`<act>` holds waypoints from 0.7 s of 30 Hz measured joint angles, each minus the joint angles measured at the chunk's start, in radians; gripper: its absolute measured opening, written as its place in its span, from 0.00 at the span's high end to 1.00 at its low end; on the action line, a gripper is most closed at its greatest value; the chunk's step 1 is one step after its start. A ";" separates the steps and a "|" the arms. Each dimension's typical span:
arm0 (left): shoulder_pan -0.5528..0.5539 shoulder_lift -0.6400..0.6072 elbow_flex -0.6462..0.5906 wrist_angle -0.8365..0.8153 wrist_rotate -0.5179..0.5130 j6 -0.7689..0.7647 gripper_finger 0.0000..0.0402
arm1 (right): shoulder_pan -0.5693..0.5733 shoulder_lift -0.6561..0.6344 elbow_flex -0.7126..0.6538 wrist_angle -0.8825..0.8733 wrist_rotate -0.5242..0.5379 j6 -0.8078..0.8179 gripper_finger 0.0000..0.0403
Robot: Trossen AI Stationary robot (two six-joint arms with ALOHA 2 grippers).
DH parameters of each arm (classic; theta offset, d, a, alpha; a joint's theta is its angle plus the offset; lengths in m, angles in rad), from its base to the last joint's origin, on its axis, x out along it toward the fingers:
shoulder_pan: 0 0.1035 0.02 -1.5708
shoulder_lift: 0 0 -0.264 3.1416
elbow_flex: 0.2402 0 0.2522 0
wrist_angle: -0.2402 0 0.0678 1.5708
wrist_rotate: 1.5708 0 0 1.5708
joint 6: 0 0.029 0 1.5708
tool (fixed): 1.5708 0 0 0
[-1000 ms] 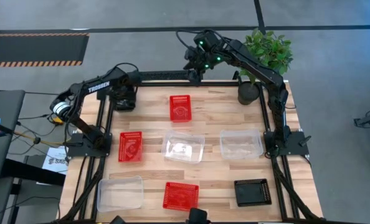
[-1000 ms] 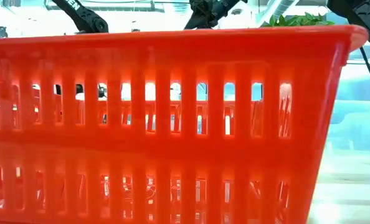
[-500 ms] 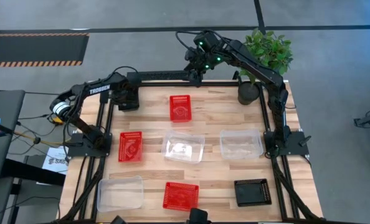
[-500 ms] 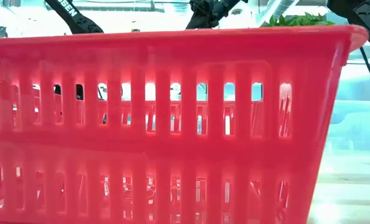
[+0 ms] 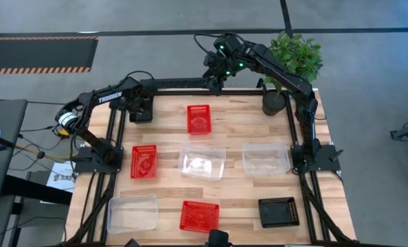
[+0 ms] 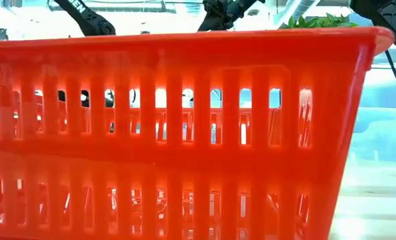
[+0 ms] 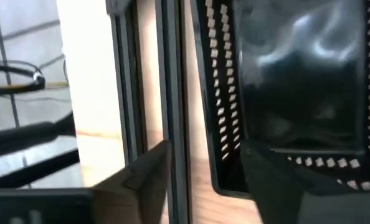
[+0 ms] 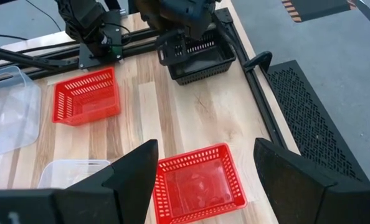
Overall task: Stack baskets by color
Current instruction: Stack the top right transparent bin on top of the top left transparent bin
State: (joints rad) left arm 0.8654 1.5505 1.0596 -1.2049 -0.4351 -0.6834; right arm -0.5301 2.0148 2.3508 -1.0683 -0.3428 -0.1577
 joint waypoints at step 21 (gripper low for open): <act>-0.377 -0.147 0.112 0.191 -0.073 0.203 0.39 | -0.018 -0.007 0.000 -0.189 0.004 -0.026 0.29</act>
State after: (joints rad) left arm 0.4881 1.4037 1.1716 -1.0137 -0.5082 -0.4807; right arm -0.5476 2.0075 2.3505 -1.2575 -0.3387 -0.1838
